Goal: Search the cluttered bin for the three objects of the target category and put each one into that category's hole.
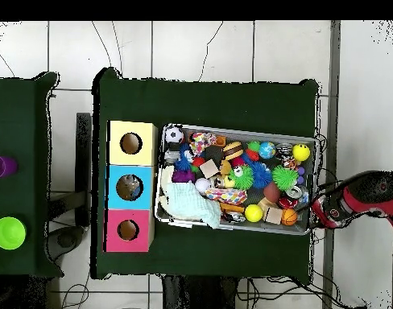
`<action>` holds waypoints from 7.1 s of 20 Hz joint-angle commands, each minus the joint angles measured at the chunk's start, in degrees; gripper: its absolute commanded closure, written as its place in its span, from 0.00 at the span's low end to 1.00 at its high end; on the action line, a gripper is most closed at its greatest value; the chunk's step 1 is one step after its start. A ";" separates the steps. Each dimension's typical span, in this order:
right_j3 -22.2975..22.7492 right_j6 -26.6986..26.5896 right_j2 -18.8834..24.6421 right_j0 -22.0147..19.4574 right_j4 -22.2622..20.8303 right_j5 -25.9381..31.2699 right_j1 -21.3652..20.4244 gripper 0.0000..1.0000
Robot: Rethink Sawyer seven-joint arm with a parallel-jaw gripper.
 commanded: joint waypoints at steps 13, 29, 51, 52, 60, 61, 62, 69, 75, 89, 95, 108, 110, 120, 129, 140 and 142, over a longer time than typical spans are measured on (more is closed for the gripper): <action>4.09 -15.52 2.82 -3.96 -12.36 -35.24 -13.17 0.00; 6.86 -9.41 1.20 -3.67 -12.59 -36.85 -14.98 0.00; 8.41 -16.92 3.01 -3.79 -6.51 -22.11 -26.60 0.00; 8.16 -16.77 2.93 -3.64 -6.65 -22.22 -26.27 0.00; 6.72 -13.30 1.96 -3.04 -9.45 -30.46 -18.24 0.00; 7.36 -12.61 1.67 -2.84 -9.52 -31.25 -18.34 0.00; 8.00 -11.92 1.38 -2.64 -9.58 -32.04 -18.44 0.00; 6.94 -4.23 -0.50 1.33 -9.90 -37.79 -13.87 0.00; 5.19 4.02 -4.36 7.05 -9.00 -41.16 -10.87 0.00; 1.52 24.56 -14.43 22.99 -2.30 -46.60 -3.60 0.00; 0.49 29.00 -17.80 27.25 1.90 -48.66 -1.21 0.00; -4.98 35.06 -22.36 34.47 9.44 -50.04 5.32 0.00; -4.89 31.67 -21.34 33.25 10.45 -50.03 5.89 0.00; 8.51 14.49 -20.87 25.89 15.14 -42.35 -6.25 0.00; 21.11 3.60 -20.72 16.75 11.81 -43.76 -13.43 0.00; 24.61 -0.78 -16.02 9.91 5.46 -49.51 -11.27 0.00; 24.93 -0.22 -15.57 9.53 4.41 -50.77 -10.97 0.00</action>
